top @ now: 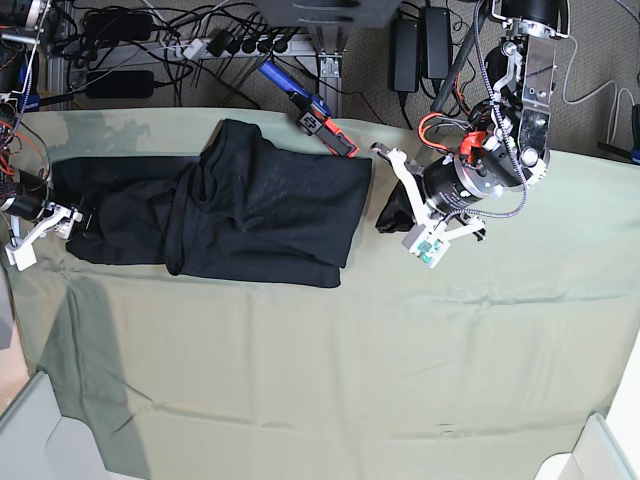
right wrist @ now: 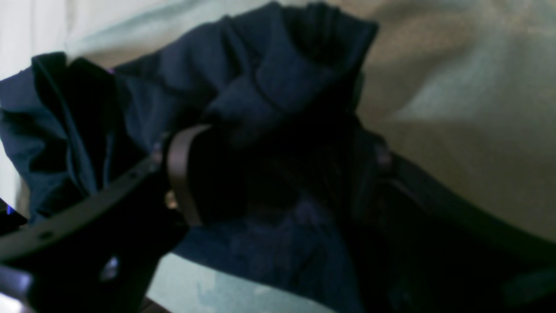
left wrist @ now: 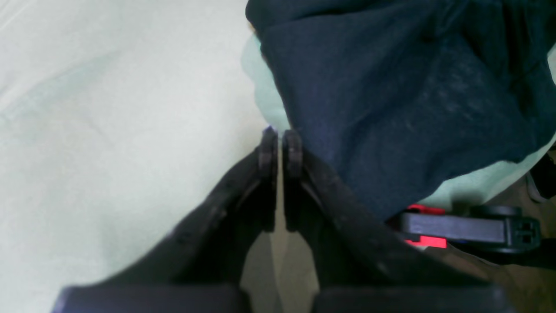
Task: Fold the T-shirt properly
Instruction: 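Move the right gripper to the other strip end and grasp it, then fold the held end with the right gripper over onto the stack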
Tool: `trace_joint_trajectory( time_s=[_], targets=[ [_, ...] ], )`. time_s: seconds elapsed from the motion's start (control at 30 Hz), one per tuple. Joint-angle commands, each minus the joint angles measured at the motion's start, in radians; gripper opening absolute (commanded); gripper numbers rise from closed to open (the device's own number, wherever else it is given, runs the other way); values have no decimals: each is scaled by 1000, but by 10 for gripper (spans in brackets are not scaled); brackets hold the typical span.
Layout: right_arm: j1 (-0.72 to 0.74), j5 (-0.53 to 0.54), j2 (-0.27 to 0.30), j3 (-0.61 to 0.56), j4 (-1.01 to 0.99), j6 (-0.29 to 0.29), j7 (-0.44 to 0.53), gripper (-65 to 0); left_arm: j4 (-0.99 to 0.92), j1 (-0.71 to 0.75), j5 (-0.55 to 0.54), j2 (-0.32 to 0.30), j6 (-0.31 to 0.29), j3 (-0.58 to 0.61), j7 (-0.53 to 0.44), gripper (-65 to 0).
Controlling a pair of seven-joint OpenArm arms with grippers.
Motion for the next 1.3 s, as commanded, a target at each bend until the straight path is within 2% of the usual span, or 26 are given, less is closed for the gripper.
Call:
trace_joint_trajectory(
  time_s=[0.0, 0.07, 0.1, 0.33, 0.5, 0.67, 0.8, 0.9, 1.0, 1.27],
  targets=[
    [13, 13, 18, 7, 10, 80, 3, -214, 16, -11, -11, -3, -26, -1, -25, -626],
    [13, 13, 17, 7, 10, 80, 3, -234, 16, -11, -11, -3, -26, -1, -25, -626],
    [13, 14, 18, 7, 10, 80, 4, -269, 16, -11, -11, -3, -26, -1, -25, -626],
    [13, 38, 18, 8, 11, 80, 7, -650, 16, -11, -11, -3, -26, -1, -25, -626],
    [16, 53, 18, 8, 11, 80, 10, -650, 16, -11, -11, -3, -26, -1, -25, -626],
    [16, 0, 20, 32, 13, 80, 40, -650, 20, -11, -35, -3, -26, -5, -18, -626],
    [16, 1, 20, 75, 46, 80, 30, -650, 39, -14, -98, -3, -49, -79, -18, -626],
    [16, 2, 20, 95, 110, 80, 29, -650, 38, -16, -101, -3, -48, -151, -18, -626],
    [16, 2, 16, 95, 193, 80, 21, -650, 33, -14, -100, -4, -53, -173, -17, -626],
    [13, 5, -53, 82, 406, 80, -8, -650, -117, -11, -87, -3, -55, -173, -17, -626]
  ],
)
